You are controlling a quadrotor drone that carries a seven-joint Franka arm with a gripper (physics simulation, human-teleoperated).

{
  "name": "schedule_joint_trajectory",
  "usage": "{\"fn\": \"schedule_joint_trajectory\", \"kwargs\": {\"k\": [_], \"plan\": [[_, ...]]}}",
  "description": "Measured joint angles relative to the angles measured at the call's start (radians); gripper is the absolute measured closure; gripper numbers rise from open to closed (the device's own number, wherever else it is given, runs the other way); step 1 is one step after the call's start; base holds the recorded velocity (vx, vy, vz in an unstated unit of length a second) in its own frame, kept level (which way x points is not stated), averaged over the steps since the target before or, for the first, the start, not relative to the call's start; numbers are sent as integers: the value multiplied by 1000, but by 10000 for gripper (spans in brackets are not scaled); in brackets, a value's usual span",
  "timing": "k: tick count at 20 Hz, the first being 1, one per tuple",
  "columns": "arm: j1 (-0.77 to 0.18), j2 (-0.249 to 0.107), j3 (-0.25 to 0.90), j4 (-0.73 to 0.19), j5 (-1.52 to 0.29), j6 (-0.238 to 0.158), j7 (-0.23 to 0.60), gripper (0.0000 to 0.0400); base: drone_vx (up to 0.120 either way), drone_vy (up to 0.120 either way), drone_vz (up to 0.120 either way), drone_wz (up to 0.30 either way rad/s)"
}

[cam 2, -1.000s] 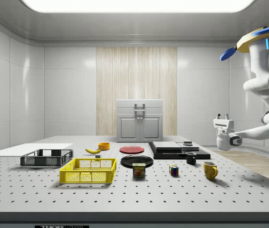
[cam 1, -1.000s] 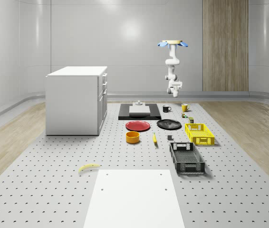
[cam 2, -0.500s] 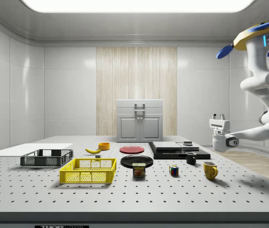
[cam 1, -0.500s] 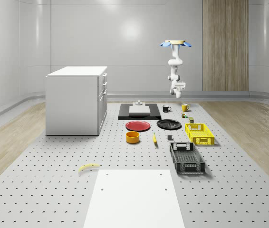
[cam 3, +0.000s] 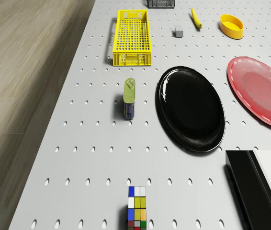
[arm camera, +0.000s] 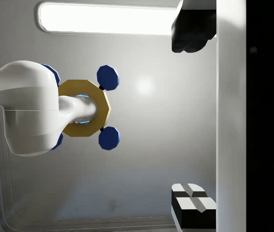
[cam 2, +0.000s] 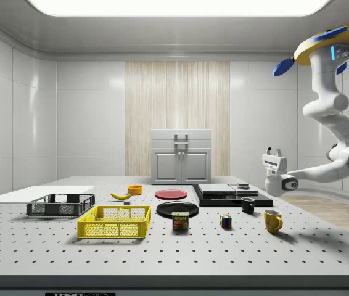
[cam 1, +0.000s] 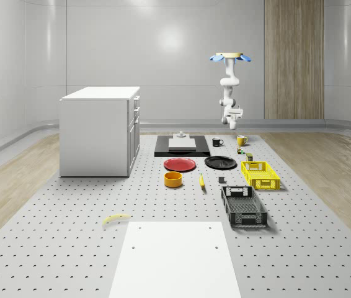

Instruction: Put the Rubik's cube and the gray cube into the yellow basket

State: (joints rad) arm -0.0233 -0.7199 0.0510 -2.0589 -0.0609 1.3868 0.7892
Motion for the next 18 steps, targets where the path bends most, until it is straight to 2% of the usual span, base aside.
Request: {"fn": "schedule_joint_trajectory", "kwargs": {"k": [6, 11, 14, 18], "plan": [[-25, -6, 80, -14, -112, 6, 15, 0, 120, 0, 0, 0], [-75, -19, 236, -65, -337, 17, 48, 0, 120, 0, -120, 0], [-130, -39, 391, -151, -568, 29, 89, 0, 120, 0, -120, 0], [-245, -89, 645, -373, -992, 41, 196, 0, 120, 0, -120, 0]]}}
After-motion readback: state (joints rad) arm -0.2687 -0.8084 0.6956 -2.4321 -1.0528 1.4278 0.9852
